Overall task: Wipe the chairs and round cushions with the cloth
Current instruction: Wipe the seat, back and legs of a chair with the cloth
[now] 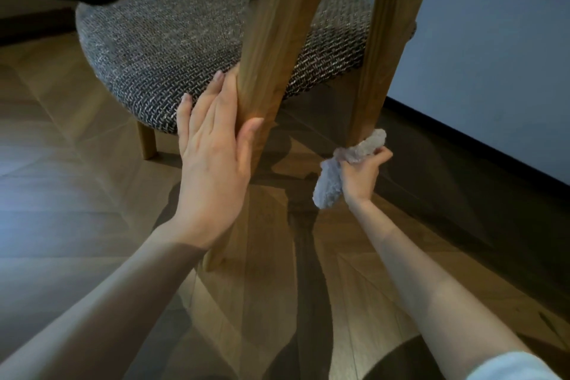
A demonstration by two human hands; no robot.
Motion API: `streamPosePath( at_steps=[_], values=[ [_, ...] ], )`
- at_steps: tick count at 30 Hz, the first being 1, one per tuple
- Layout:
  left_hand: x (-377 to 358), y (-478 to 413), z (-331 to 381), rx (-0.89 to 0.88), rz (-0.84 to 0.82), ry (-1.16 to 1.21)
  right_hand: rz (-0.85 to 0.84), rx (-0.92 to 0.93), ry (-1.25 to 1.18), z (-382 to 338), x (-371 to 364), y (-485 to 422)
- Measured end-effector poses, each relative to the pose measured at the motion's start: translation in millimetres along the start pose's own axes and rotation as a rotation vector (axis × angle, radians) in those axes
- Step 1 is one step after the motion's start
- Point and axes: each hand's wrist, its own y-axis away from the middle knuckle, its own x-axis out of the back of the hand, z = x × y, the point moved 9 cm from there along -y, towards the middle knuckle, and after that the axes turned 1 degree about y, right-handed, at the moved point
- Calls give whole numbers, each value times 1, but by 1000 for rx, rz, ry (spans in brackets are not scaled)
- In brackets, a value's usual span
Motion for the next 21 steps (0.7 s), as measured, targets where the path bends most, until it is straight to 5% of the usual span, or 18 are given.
streamPosePath(
  at_steps=[9,18,21],
  values=[
    [8,-6,5,91,-146,42,-4,622,-175,-241,42,27],
    [14,-11,11,235,-271,90,-167,312,53,-165,18,17],
    [20,-13,16,316,-335,97,-138,349,4,-196,32,34]
  ],
)
